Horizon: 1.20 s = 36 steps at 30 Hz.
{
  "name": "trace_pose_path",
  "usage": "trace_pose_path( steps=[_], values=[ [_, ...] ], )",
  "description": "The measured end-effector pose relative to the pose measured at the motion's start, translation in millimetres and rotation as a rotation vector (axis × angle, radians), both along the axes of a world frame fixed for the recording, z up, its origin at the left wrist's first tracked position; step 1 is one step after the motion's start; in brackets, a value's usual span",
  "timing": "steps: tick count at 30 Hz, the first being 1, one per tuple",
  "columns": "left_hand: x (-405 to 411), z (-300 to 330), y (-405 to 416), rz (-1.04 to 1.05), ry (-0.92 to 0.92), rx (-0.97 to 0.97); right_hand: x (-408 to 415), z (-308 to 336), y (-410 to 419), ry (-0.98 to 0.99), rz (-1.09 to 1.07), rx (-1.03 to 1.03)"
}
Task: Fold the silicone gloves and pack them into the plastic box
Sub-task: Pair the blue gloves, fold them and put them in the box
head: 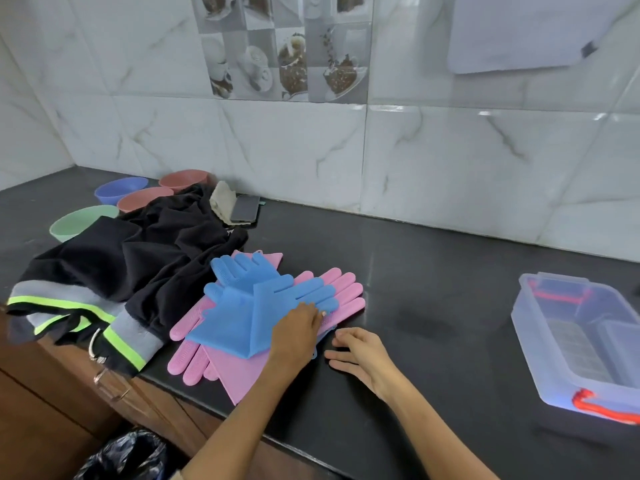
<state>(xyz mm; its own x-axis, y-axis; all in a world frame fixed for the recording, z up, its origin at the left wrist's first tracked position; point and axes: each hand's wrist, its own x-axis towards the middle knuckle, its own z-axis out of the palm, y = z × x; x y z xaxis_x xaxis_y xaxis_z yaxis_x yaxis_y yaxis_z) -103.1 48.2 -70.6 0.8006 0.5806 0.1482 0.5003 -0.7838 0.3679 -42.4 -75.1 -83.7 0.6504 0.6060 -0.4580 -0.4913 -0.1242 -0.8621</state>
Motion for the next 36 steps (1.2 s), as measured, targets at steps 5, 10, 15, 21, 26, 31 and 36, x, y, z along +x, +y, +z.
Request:
trace_pose_path(
  steps=[5, 10, 15, 21, 26, 31, 36],
  values=[
    [-1, 22, -31, -0.097, -0.324, -0.112, 4, -2, -26, 0.072, -0.053, 0.107],
    [-7, 41, -88, -0.381, -0.434, -0.187, 6, -3, -62, 0.045, -0.040, 0.223],
    [-14, 37, -137, -0.601, -0.492, -0.069, 0, -8, -108, 0.027, -0.127, 0.305],
    [-10, 68, -165, -0.568, -0.651, -0.319, 6, 1, -171, -0.552, -0.244, 0.104],
    [12, 93, -166, -0.389, -0.765, -0.611, 16, 39, -198, -0.688, -0.345, 0.128],
    [78, 95, -149, -0.219, -0.609, -0.932, 47, 72, -199, -0.685, -0.528, -0.033],
    [134, 56, -130, -0.015, -0.276, -1.204, 86, 65, -181, -0.667, -0.481, -0.439]
  ],
)
